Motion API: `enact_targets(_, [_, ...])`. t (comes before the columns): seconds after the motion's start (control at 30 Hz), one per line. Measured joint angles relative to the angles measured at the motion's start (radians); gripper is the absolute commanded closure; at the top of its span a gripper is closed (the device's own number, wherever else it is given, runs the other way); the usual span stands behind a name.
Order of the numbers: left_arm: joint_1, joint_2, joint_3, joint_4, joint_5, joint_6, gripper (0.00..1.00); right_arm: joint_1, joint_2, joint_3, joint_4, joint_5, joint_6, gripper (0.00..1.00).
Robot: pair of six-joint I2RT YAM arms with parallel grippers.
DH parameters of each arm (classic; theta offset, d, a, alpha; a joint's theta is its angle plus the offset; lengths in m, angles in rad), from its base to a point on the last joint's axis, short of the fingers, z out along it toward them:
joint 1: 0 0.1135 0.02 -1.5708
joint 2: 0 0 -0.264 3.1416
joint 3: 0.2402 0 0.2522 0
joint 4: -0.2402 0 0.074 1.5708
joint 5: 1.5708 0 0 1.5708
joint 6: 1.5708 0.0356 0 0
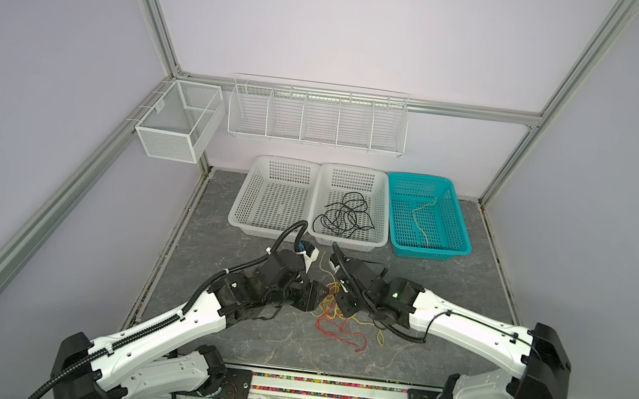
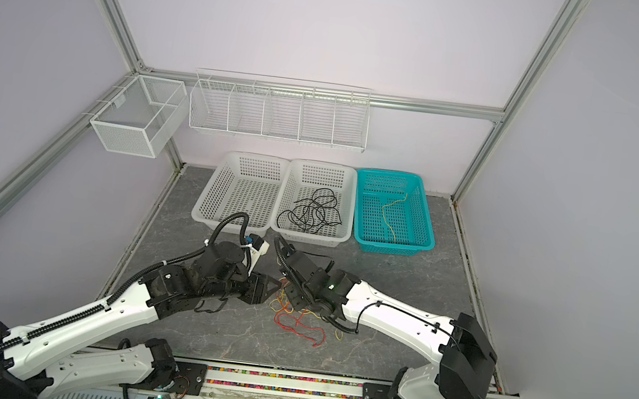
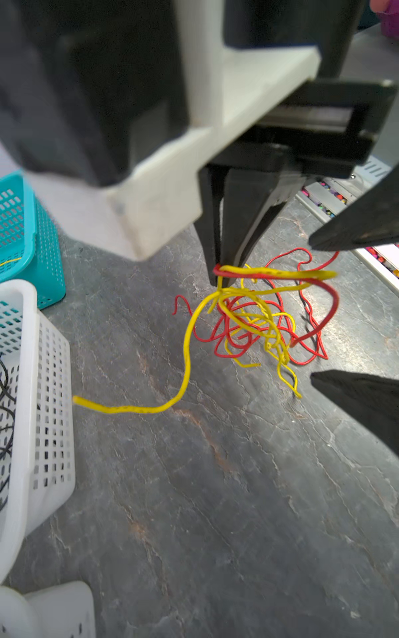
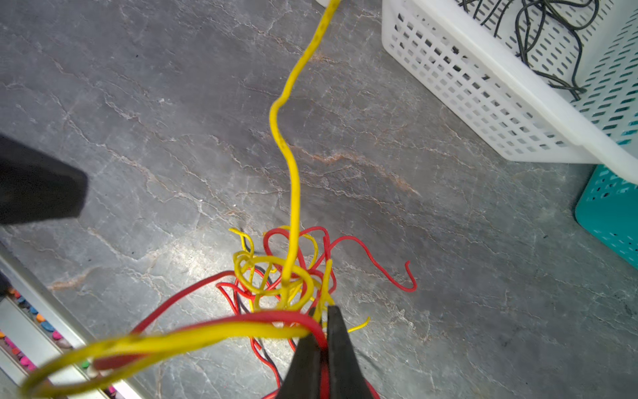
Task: Untangle the cables
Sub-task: 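Grasp the yellow wires with the left gripper while the right gripper holds the red wire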
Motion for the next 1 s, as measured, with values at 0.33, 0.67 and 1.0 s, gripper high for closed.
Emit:
enact_targets(0.33, [0.0, 0.005, 0.006, -0.007, -0.016, 0.0, 0.63, 0.027, 0.0, 0.004, -0.001, 0.01, -0.013, 0.93])
enact_targets(0.67, [0.0, 0.015, 0.006, -0.006, -0.014, 0.001, 0.82, 0.032, 0.0, 0.016, -0.008, 0.022, -0.014, 0.93])
enact_targets(1.0, [-0.005, -0.003, 0.006, -0.036, -0.032, 0.011, 1.0, 0.035, -0.007, 0.009, -0.003, 0.045, -0.013, 0.93])
